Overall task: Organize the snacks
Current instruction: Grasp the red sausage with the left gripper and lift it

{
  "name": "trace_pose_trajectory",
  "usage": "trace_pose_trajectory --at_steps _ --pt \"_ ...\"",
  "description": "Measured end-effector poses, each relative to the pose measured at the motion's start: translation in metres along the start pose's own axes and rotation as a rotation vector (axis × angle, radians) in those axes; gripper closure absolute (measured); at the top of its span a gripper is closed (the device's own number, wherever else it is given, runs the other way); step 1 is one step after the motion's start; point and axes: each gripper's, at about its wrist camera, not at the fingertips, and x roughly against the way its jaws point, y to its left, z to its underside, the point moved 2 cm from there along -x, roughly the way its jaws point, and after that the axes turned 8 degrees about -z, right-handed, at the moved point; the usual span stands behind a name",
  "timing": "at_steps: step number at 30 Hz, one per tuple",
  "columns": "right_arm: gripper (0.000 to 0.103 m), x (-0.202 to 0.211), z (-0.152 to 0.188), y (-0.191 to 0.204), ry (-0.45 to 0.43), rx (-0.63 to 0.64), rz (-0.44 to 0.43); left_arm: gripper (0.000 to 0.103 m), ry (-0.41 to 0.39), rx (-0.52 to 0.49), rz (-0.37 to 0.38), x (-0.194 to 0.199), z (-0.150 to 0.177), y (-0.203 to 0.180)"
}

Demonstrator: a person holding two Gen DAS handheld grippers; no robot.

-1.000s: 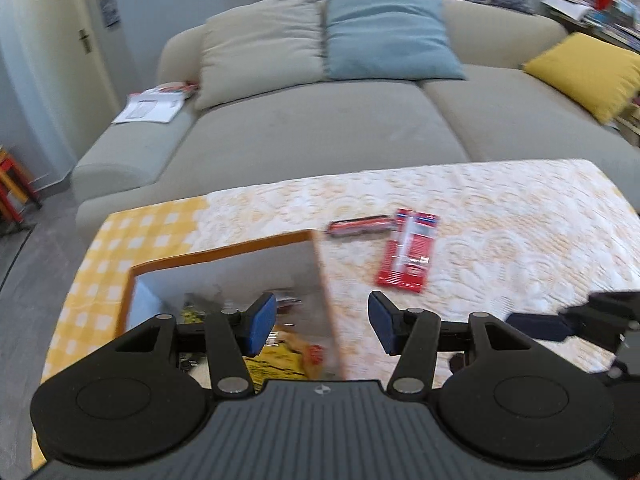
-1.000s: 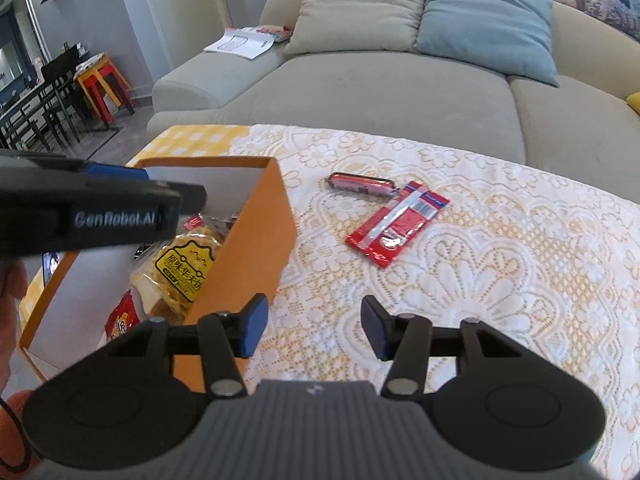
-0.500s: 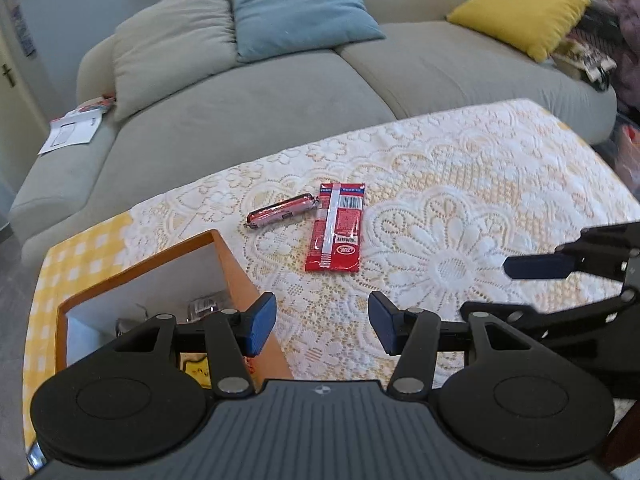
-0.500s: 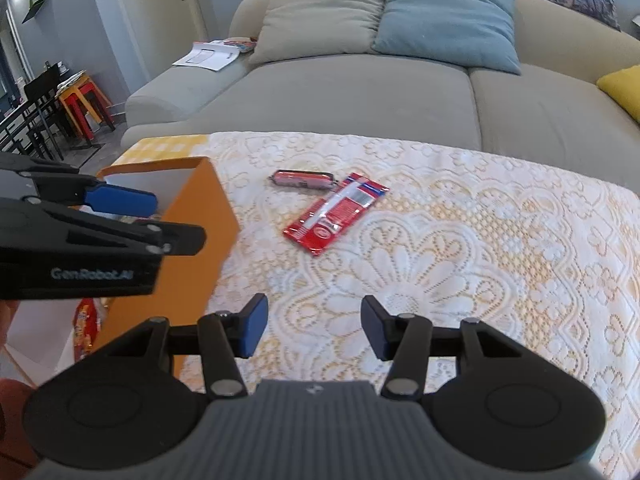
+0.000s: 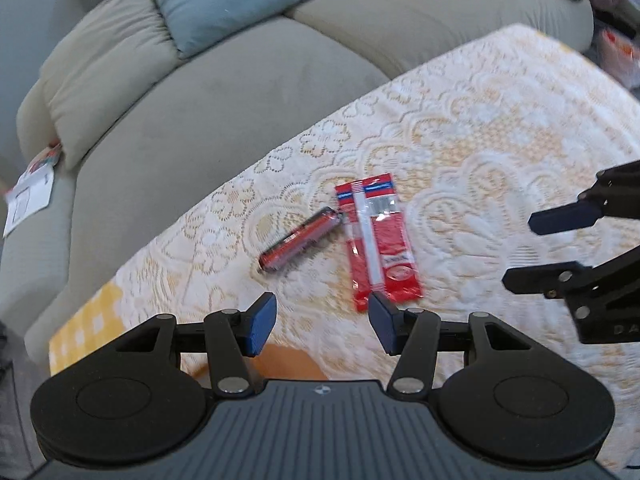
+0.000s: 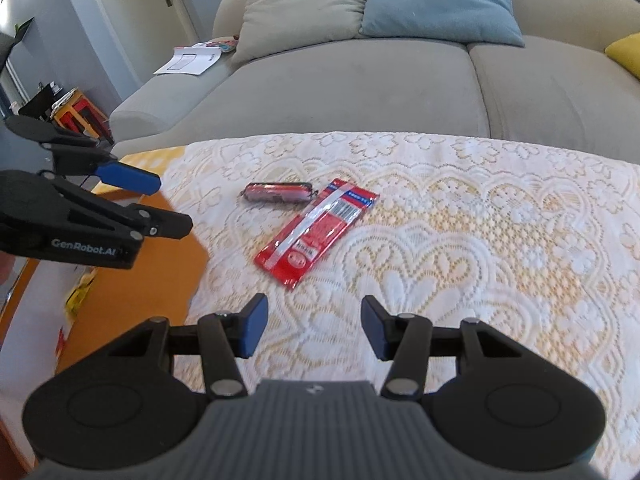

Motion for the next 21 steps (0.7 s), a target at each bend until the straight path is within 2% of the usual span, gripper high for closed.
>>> trace_pose_trajectory --at_steps 5,9,11,18,21 --pt "0.052 -0.026 -0.015 -0.014 0.01 -0.03 -0.008 0.04 0.006 -0.126 0.025 -0.035 -0.021 0.006" --pt "0.052 -0.043 -0.021 -0.02 0.016 -0.043 -0.038 0.04 0.033 -0.189 0.077 -0.065 -0.034 0.008" --pt "0.052 -0.051 -0.023 -0.022 0.019 -0.05 -0.059 0.04 0.048 -0.222 0.073 -0.078 -0.039 0.006" --pt "0.052 -0.069 -0.031 -0.025 0.014 -0.061 -0.079 0.041 0.093 -0.299 0.1 -0.108 -0.048 0.002" --pt "0.052 -0.074 -0.033 -0.026 0.009 -0.071 -0.081 0.047 0.104 -0.307 0.11 -0.117 -0.049 0.0"
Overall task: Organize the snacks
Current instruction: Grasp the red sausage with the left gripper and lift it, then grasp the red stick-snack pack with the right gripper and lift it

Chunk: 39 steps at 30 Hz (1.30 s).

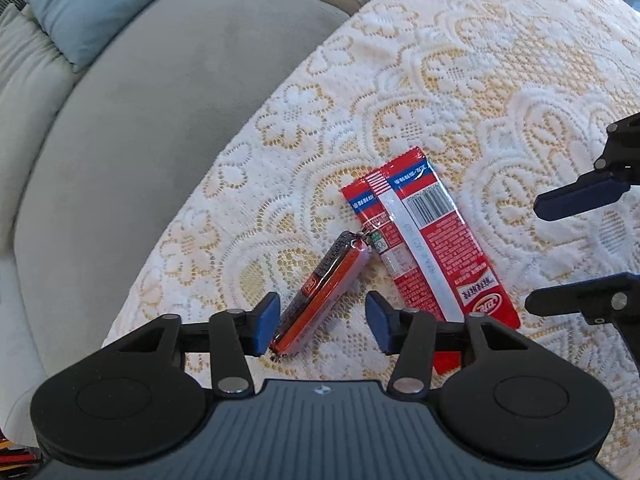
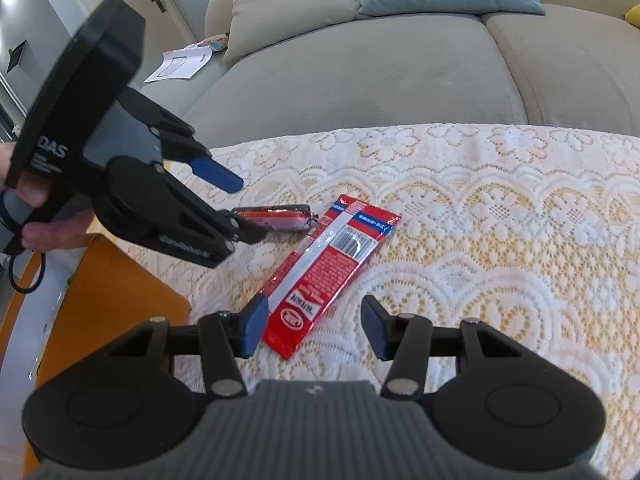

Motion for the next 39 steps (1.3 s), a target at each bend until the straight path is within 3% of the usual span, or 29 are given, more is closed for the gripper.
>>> trace_pose_trajectory --at_steps 4,11,16,22,25,31,39 --pt "0.052 -0.004 0.001 -0.001 -0.001 -0.004 -0.004 0.065 0.009 -0.005 -0.012 -0.008 -0.001 -0.002" --pt "0.053 -0.01 0.0 0.001 -0.005 -0.007 -0.01 0.071 0.044 -0.012 -0.053 -0.015 -0.006 -0.007" --pt "0.053 -0.018 0.0 0.007 -0.006 -0.01 -0.004 0.077 0.143 -0.028 -0.08 -0.026 -0.012 -0.014" --pt "0.053 -0.023 0.003 0.011 -0.012 -0.034 0.017 0.078 0.154 0.13 -0.028 -0.012 -0.009 -0.007" --pt "0.053 -0.024 0.002 0.013 -0.027 -0.051 0.021 0.078 0.148 0.243 -0.071 0.002 -0.001 0.002" --pt "0.049 -0.036 0.003 0.025 -0.049 -0.09 0.098 0.078 0.074 0.477 -0.047 0.037 0.022 0.022" --pt "0.042 -0.062 0.009 0.044 -0.087 -0.082 0.245 0.078 0.011 0.59 -0.016 0.059 0.034 0.034"
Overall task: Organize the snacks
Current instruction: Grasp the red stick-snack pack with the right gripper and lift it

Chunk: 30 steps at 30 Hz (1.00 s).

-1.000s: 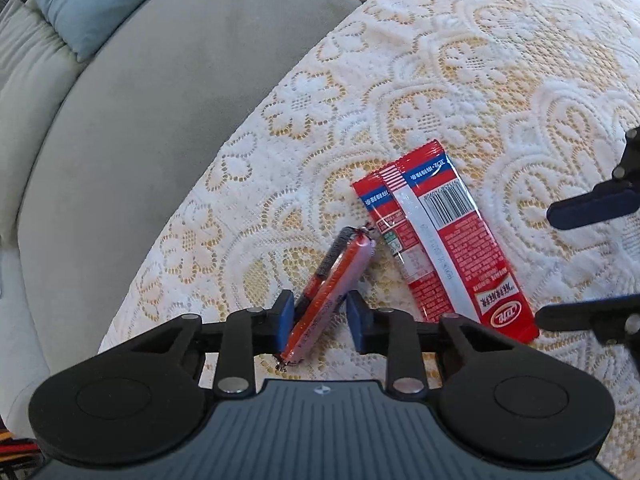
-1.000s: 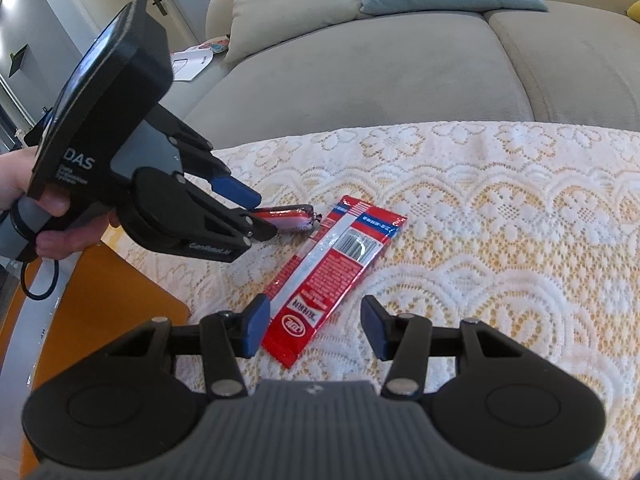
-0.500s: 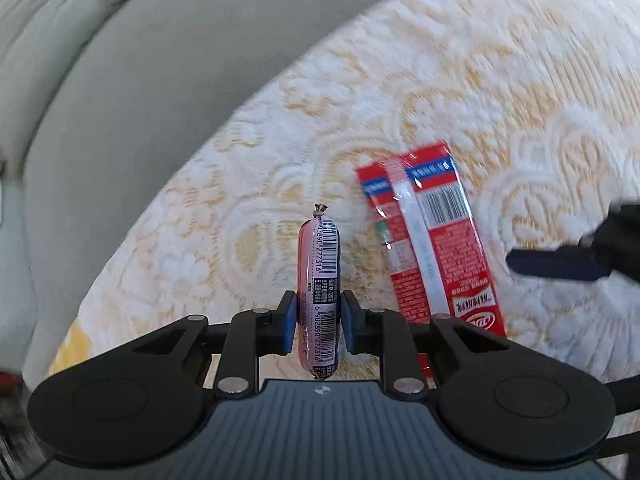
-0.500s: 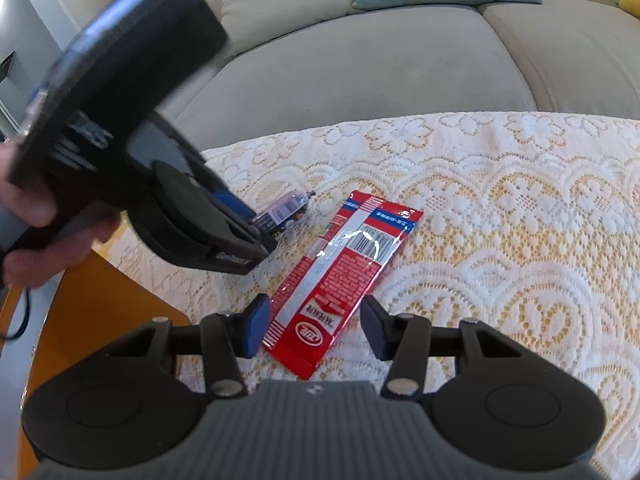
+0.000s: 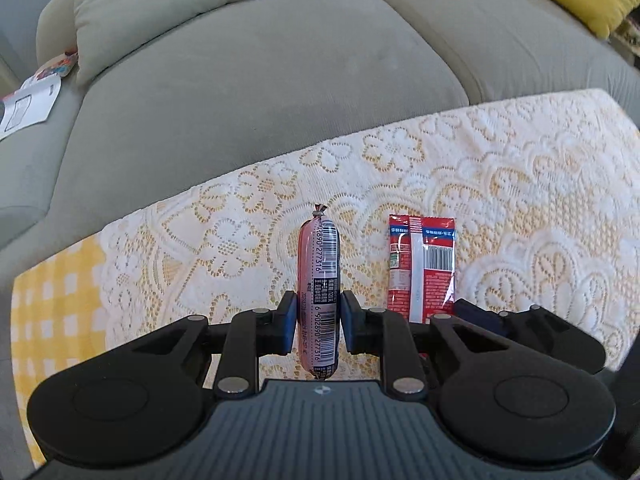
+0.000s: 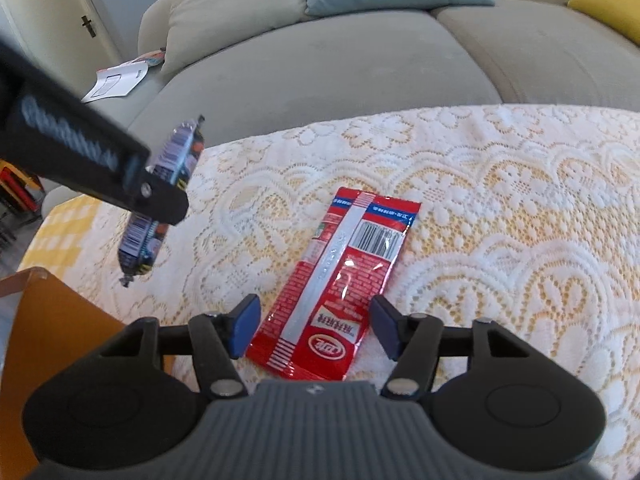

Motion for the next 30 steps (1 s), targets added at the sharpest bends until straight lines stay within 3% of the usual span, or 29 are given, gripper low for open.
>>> trace_pose_trajectory --at_steps 2,4,10,13,15,19,20,30 --pt "0.042 -0.004 0.003 0.004 0.0 0.02 0.04 0.078 0.0 0.013 0.007 0.001 0.0 0.002" --pt "0.051 -0.003 0.005 0.005 -0.009 0.045 0.069 0.078 0.002 0.024 0.017 0.001 0.003 0.002" --pt "0.062 0.003 0.005 -0.003 0.008 0.082 0.038 0.078 -0.004 0.03 0.036 0.008 0.008 -0.003" --pt "0.075 0.014 0.003 -0.008 0.015 0.095 0.007 0.078 -0.005 0.031 0.042 0.013 0.01 -0.007" --pt "0.091 0.022 0.001 -0.011 0.024 0.103 -0.008 0.078 -0.003 0.032 0.051 0.017 0.012 -0.012" --pt "0.094 0.037 0.003 -0.024 0.041 0.094 -0.035 0.078 -0.005 0.04 0.069 0.025 0.017 -0.02" --pt "0.103 0.043 0.004 -0.027 0.032 0.097 -0.035 0.078 -0.004 0.045 0.073 0.027 0.018 -0.022" --pt "0.103 0.101 0.017 -0.034 0.001 0.092 -0.08 0.078 -0.008 0.162 0.122 0.061 0.052 -0.036"
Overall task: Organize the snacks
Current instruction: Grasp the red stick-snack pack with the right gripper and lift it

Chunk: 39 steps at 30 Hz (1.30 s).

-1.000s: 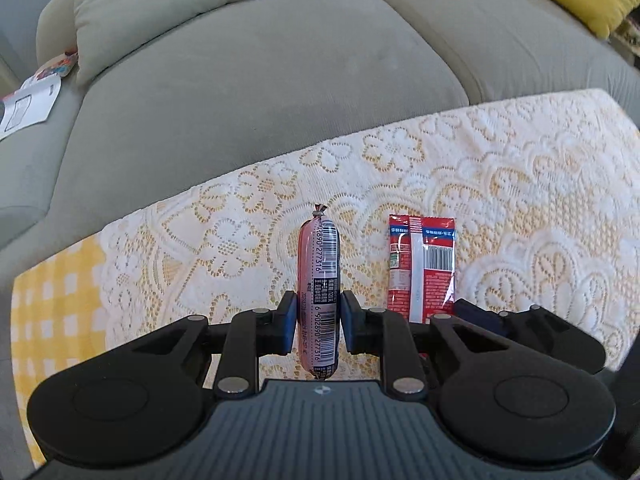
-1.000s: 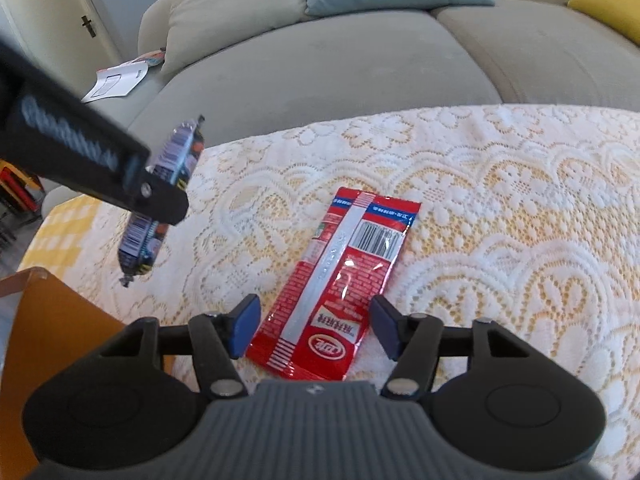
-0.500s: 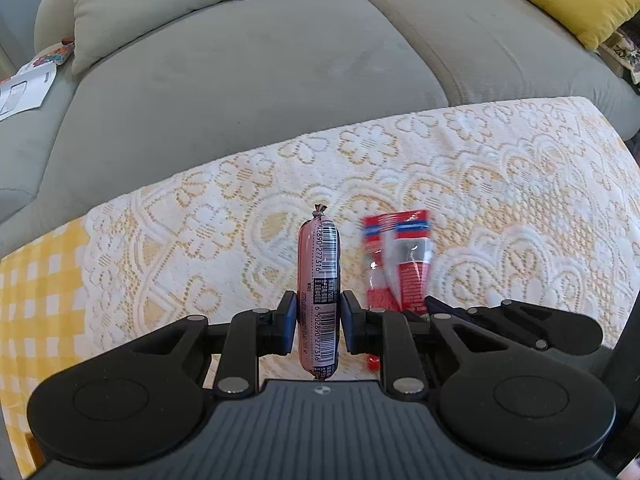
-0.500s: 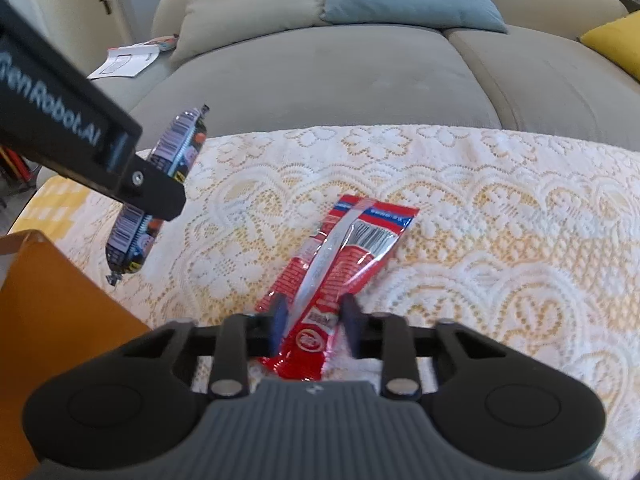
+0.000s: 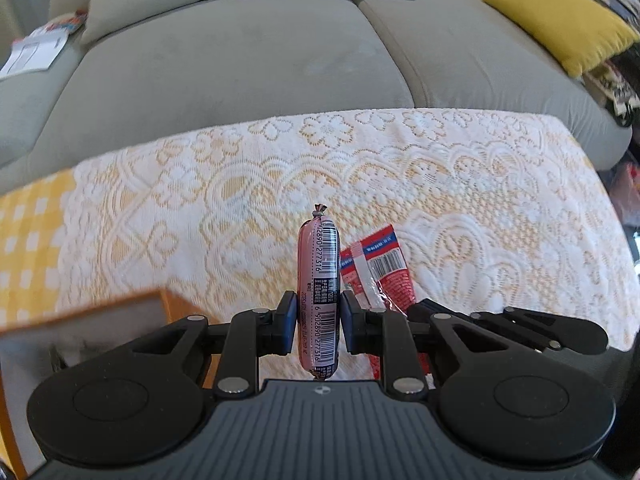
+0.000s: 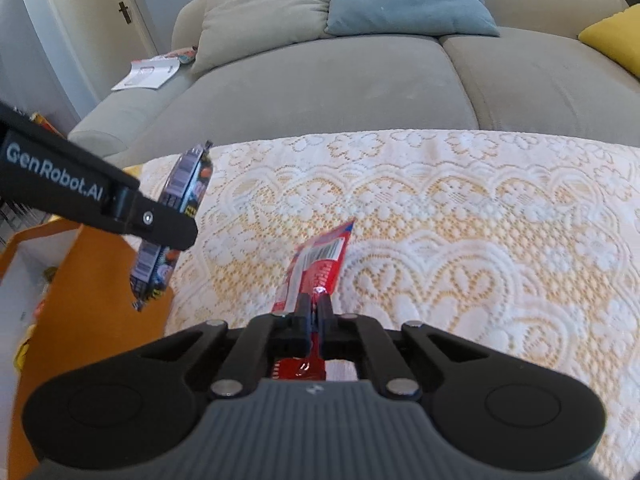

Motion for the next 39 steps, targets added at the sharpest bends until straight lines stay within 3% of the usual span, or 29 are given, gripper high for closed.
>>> trace_pose_trajectory --at_steps 8,17,20,22,23,24,25,36,39 --pt "0.103 0.065 0.034 -0.002 -0.012 0.004 -0.023 0.078 0.001 0.087 0.05 0.026 0.048 -0.018" --pt "0.103 0.102 0.112 -0.029 0.076 0.002 0.028 0.078 0.024 0.108 0.06 0.025 0.112 -0.056" --pt "0.092 0.103 0.12 -0.028 0.048 0.003 0.039 0.078 0.021 0.117 0.041 0.02 0.124 -0.058" --pt "0.072 0.102 0.122 -0.026 0.03 0.014 0.038 0.078 0.022 0.125 0.03 0.017 0.131 -0.057" --pt "0.056 0.101 0.124 -0.023 0.017 0.025 0.048 0.078 0.023 0.129 0.025 0.016 0.133 -0.056" --pt "0.045 0.099 0.128 -0.019 0.004 0.045 0.068 0.078 0.025 0.134 0.023 0.016 0.135 -0.056" --pt "0.044 0.094 0.13 -0.016 0.004 0.065 0.084 0.078 0.026 0.138 0.023 0.016 0.136 -0.055" --pt "0.041 0.062 0.141 -0.011 0.021 0.15 0.151 0.078 0.034 0.158 0.031 0.013 0.141 -0.053" --pt "0.052 0.066 0.142 -0.012 0.019 0.154 0.15 0.078 0.036 0.158 0.037 0.011 0.14 -0.054"
